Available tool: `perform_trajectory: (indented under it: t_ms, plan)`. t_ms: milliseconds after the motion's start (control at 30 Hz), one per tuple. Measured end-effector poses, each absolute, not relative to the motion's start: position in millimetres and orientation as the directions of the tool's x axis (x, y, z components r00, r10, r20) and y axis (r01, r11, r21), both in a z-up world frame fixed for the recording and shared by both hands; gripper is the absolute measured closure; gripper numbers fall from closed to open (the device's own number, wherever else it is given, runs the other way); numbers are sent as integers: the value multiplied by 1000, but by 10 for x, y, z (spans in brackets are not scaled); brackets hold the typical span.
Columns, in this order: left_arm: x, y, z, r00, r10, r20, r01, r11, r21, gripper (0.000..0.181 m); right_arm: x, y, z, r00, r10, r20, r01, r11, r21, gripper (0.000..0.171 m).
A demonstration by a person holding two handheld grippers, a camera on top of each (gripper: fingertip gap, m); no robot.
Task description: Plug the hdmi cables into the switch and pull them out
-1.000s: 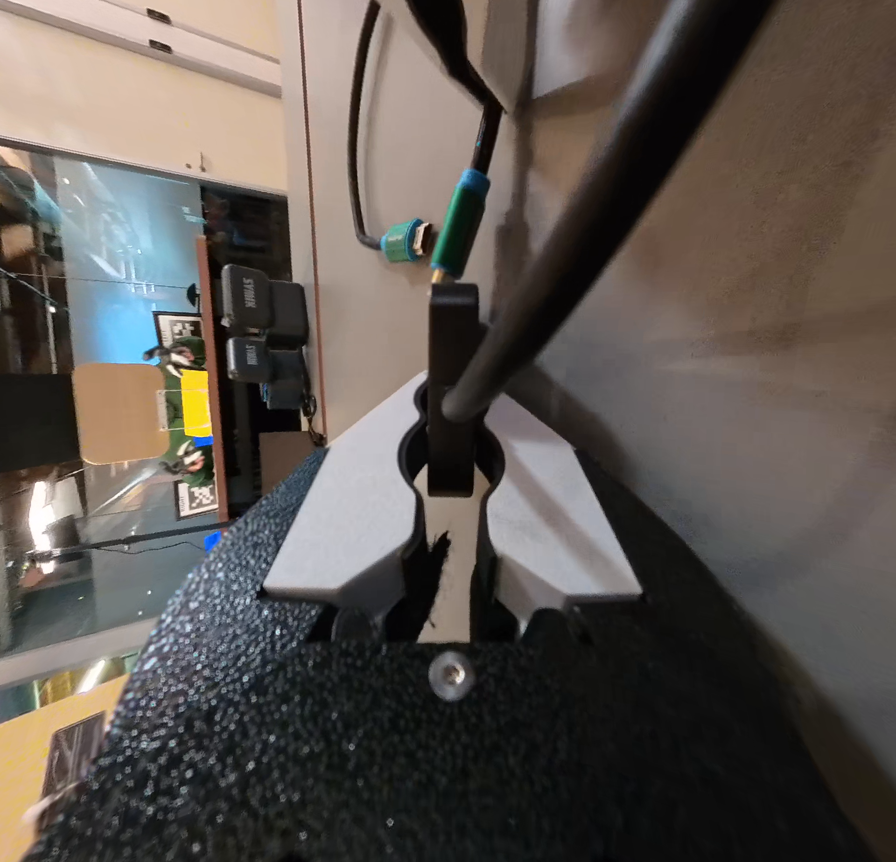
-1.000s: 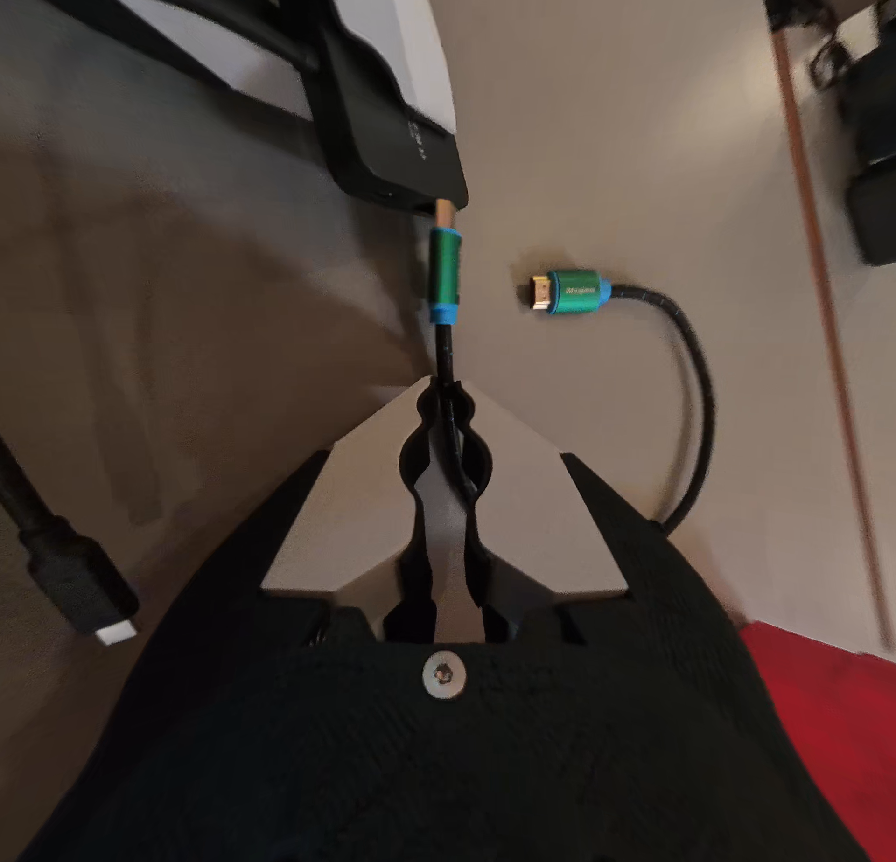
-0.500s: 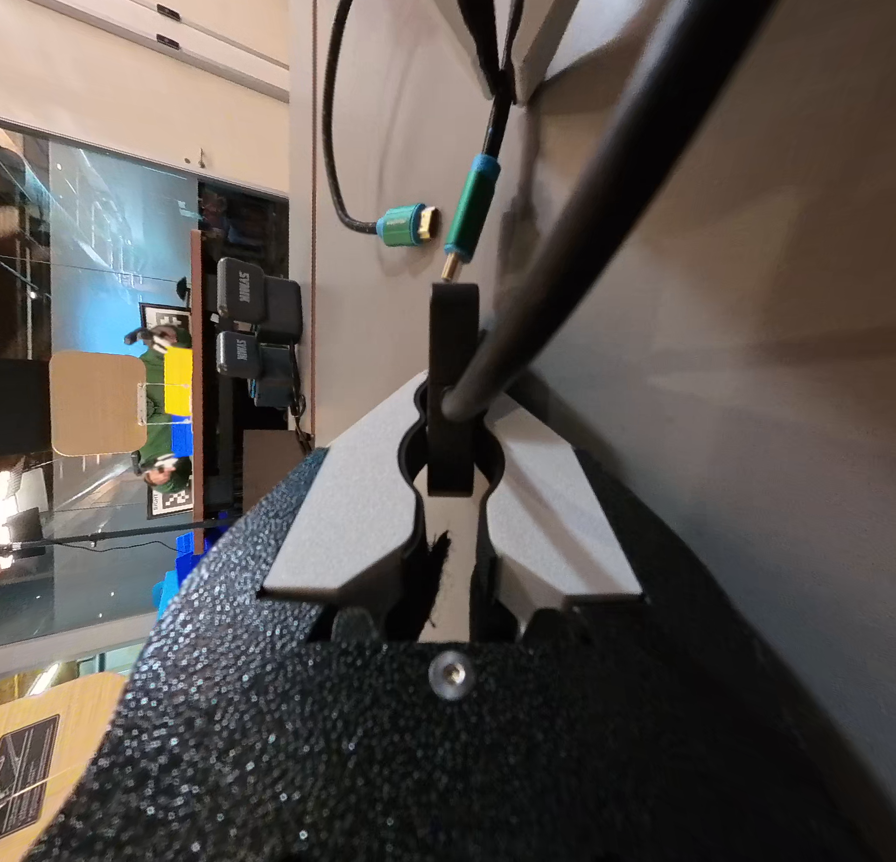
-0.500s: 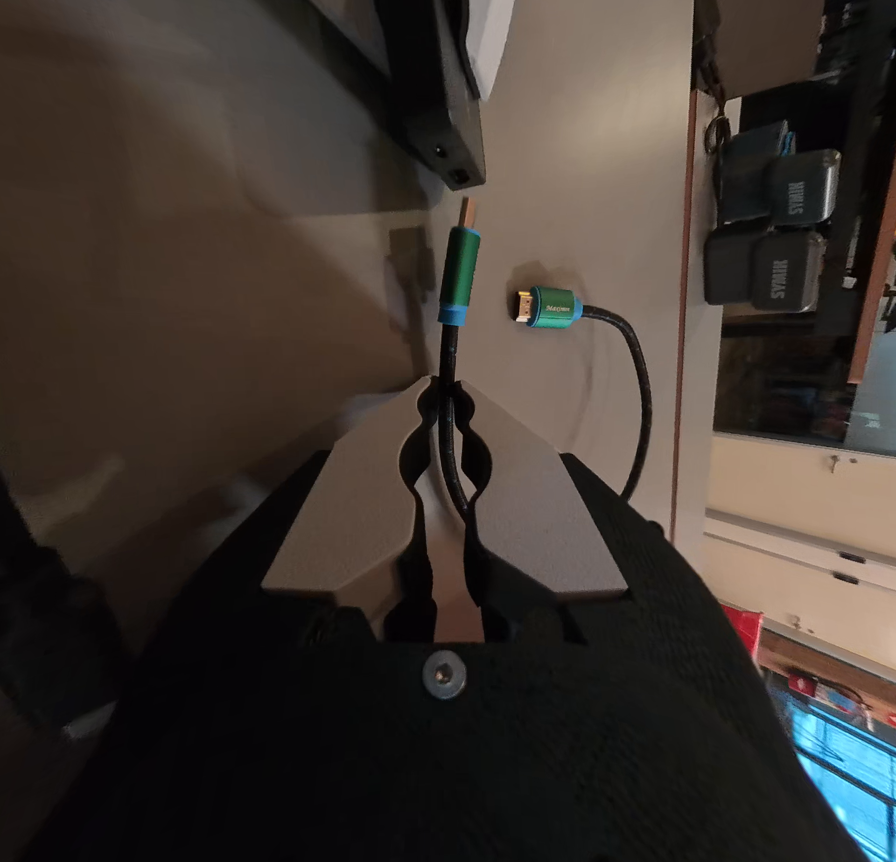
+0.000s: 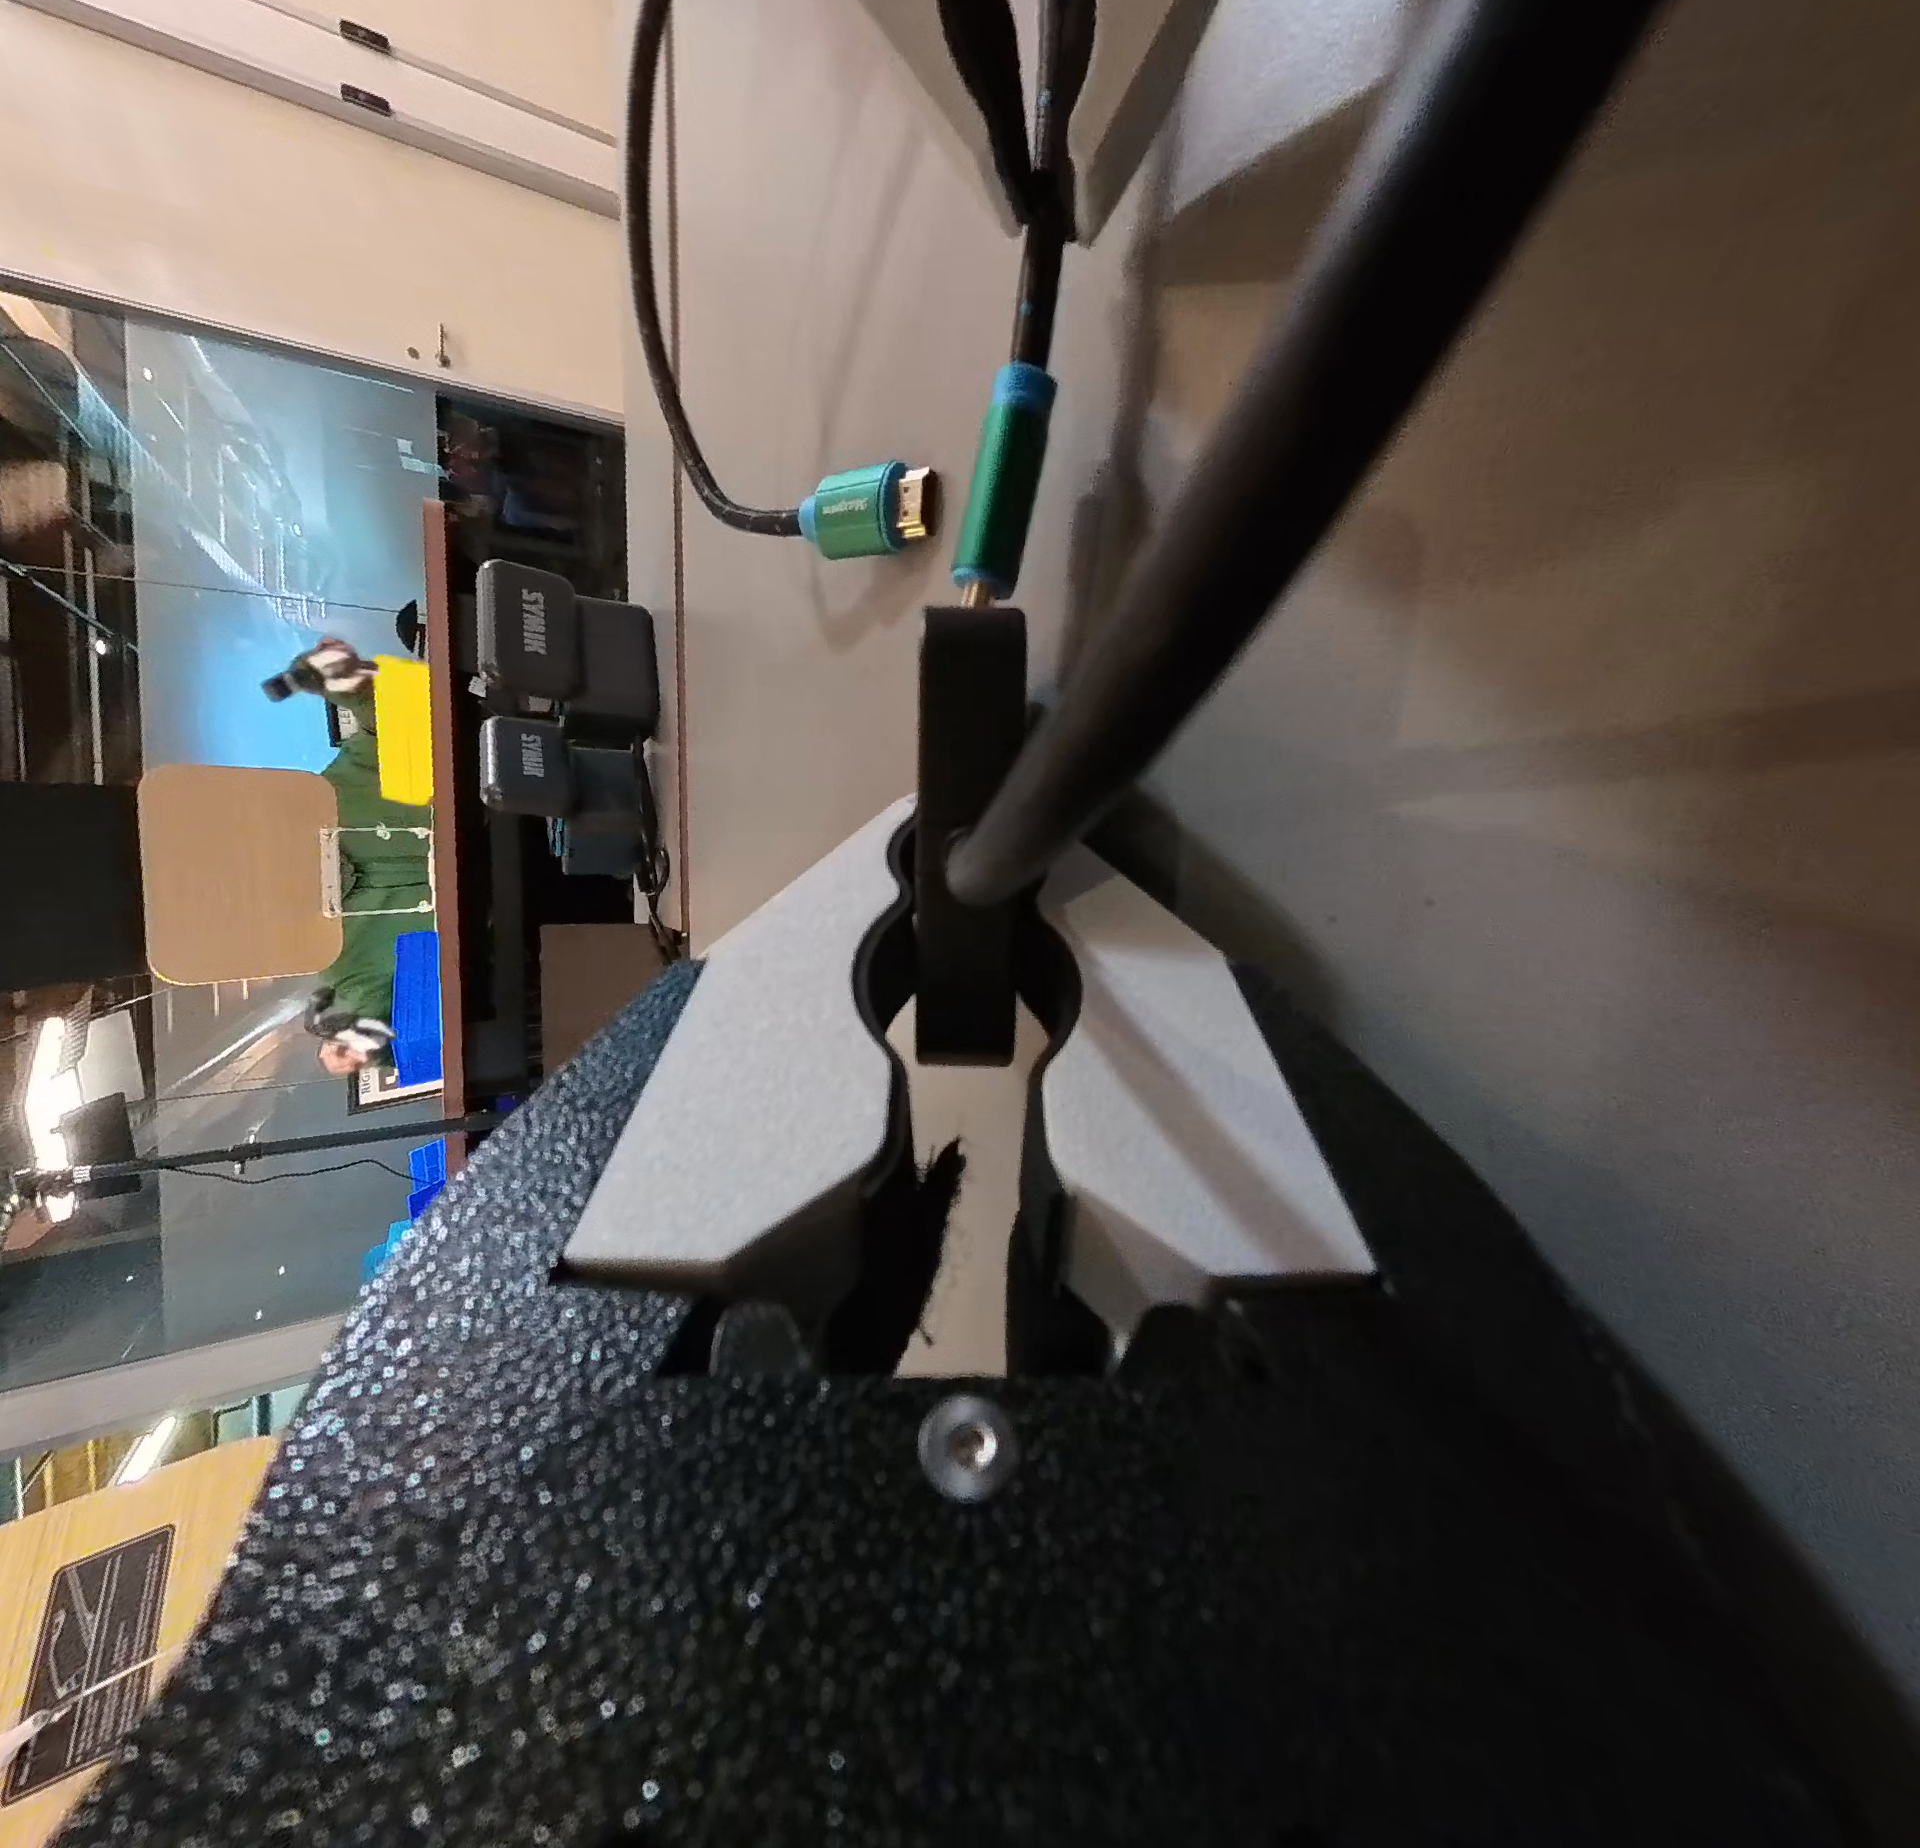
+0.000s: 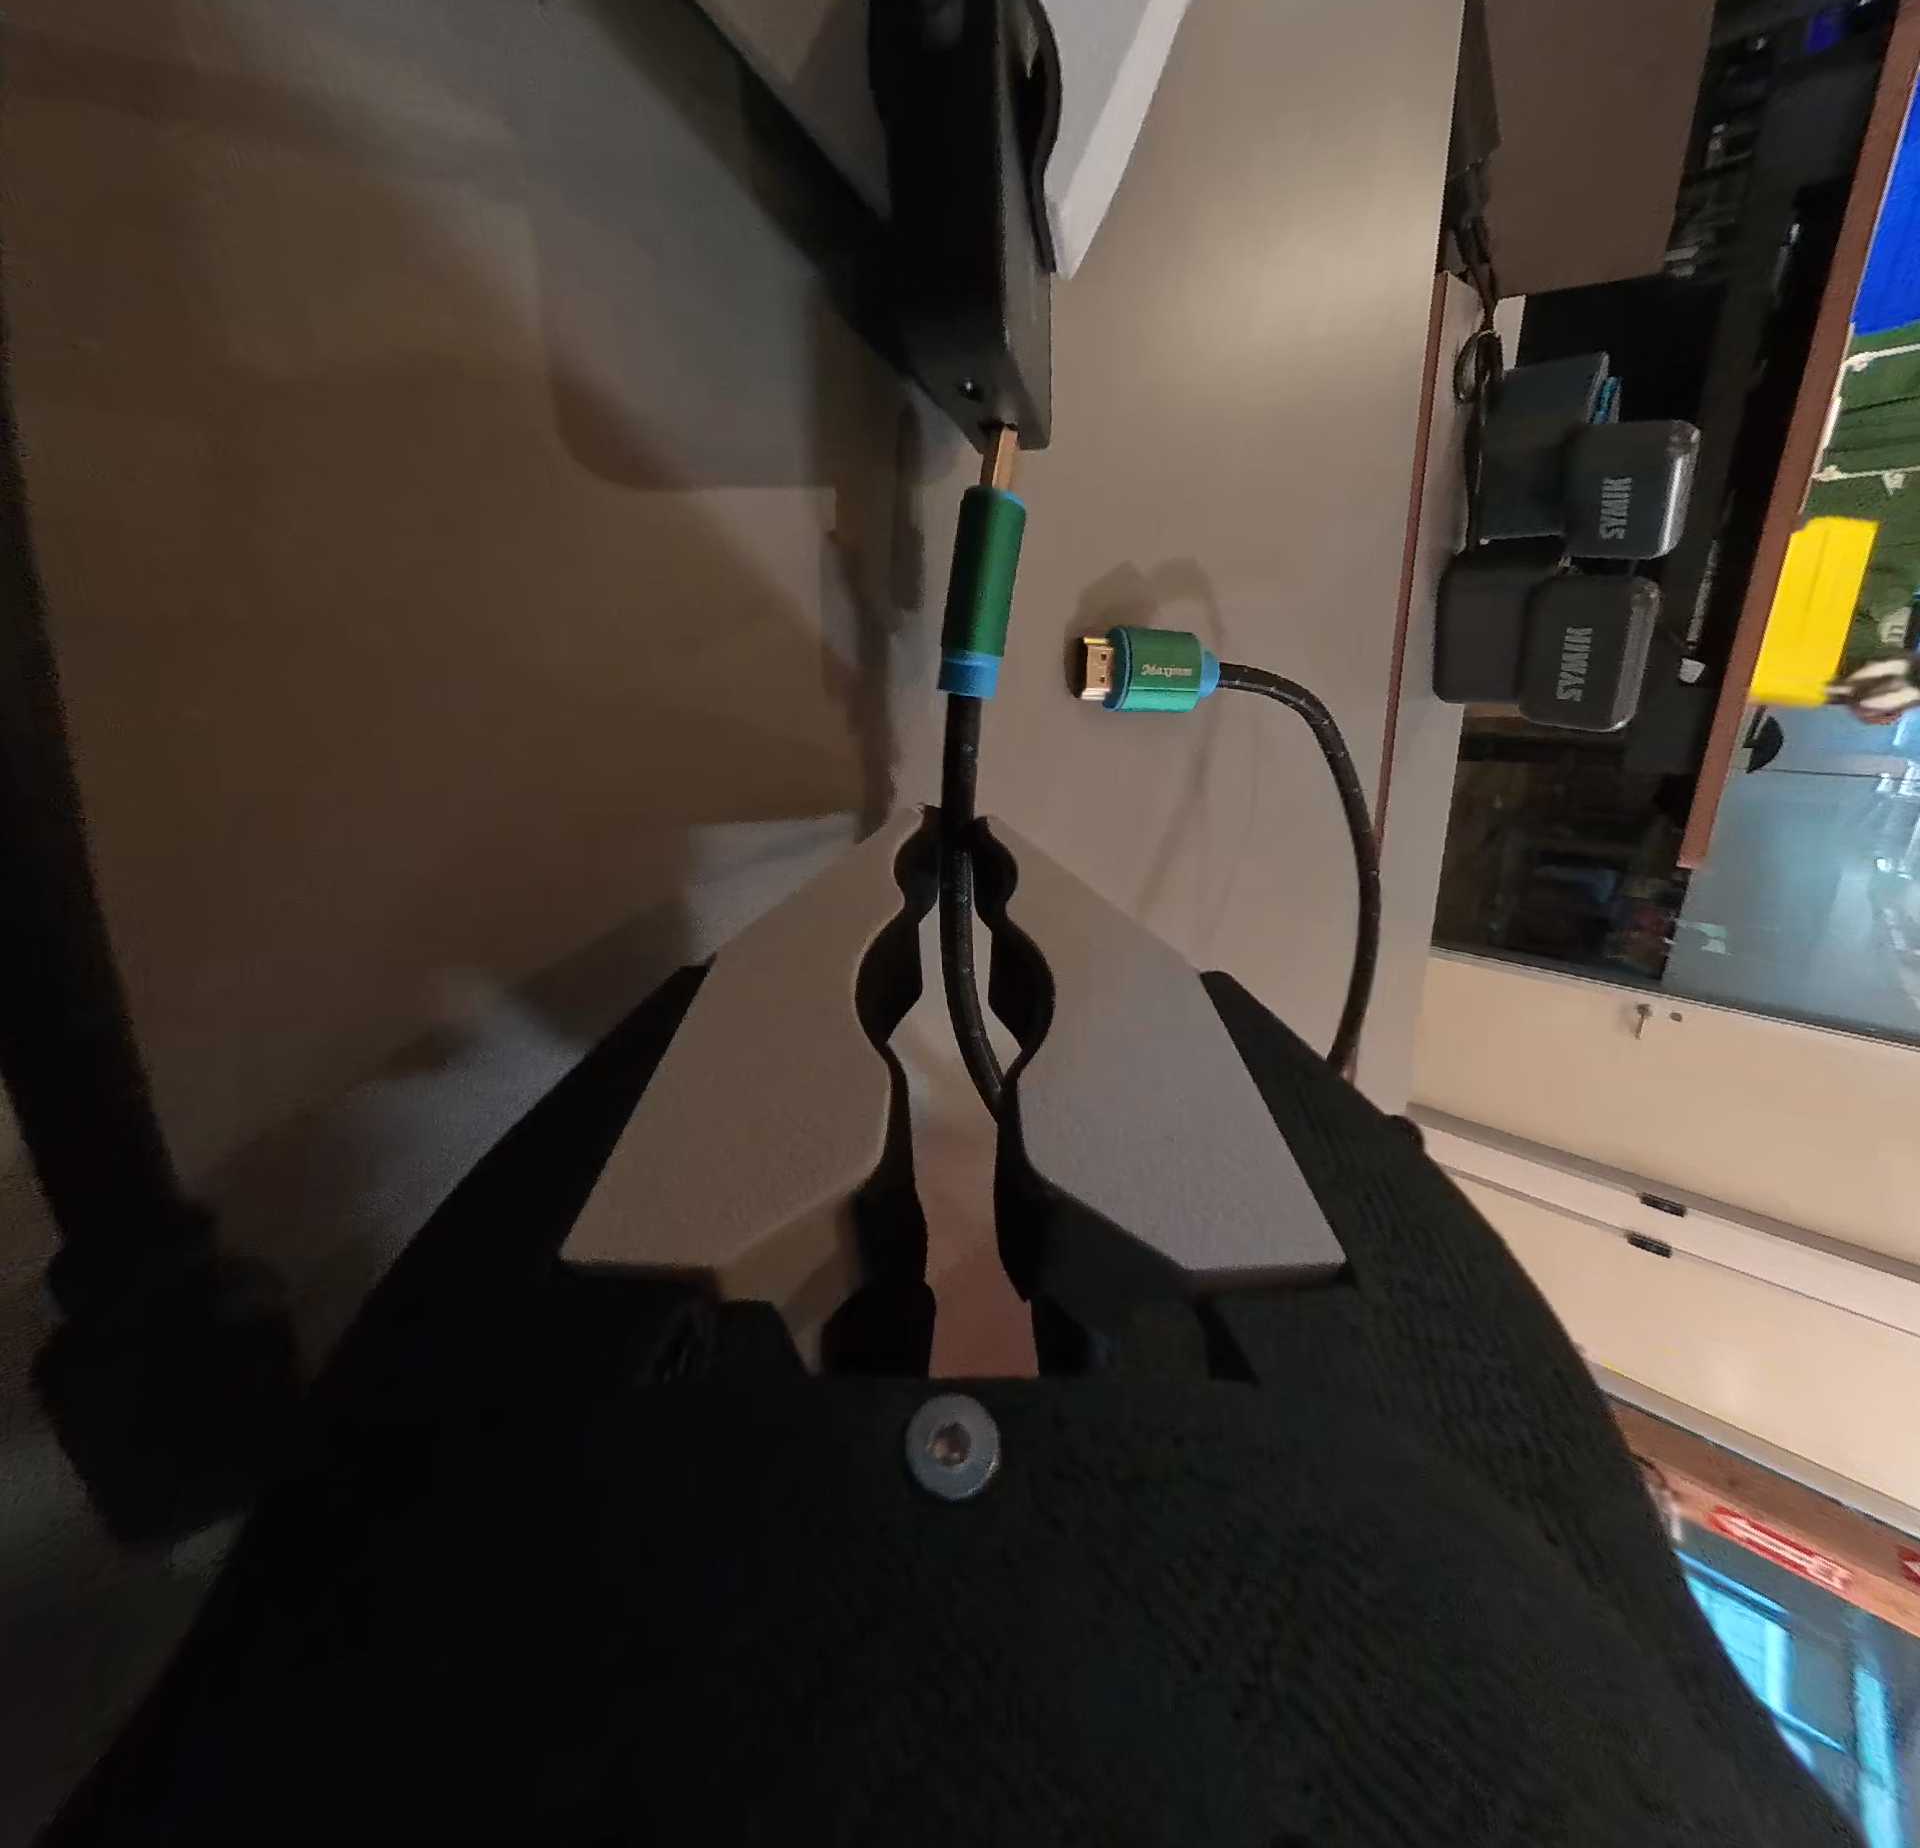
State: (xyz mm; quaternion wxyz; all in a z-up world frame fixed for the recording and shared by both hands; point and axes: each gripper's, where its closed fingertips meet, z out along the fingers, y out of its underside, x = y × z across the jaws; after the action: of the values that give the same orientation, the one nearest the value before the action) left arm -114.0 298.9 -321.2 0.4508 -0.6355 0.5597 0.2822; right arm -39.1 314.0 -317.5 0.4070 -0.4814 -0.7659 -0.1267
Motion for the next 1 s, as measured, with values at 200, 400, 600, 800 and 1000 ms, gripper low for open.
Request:
perform_trajectory:
  t_ms: [200,400,600,800,1000]
  plan:
    - [-1147,2996,-3216,219,-462,-859,-965,29,-261,170,-391,3140,-3147,-224,599,769,835,525,-165,168]
    - [-1155,3001,-3219,223,-465,-857,-964,26,-265,170,-393,3132,-3110,-229,580,782,827,539,-158,168]
    - [-1161,3005,-3221,225,-466,-856,-963,27,-268,170,-395,3116,-3072,-225,575,787,818,549,-168,168]
    - [-1163,3008,-3221,226,-468,-854,-962,34,-272,170,-394,3099,-3060,-223,581,783,810,557,-183,168]
    - [-1158,3010,-3221,223,-472,-853,-958,56,-282,170,-398,3121,-3070,-215,588,780,805,558,-198,168]
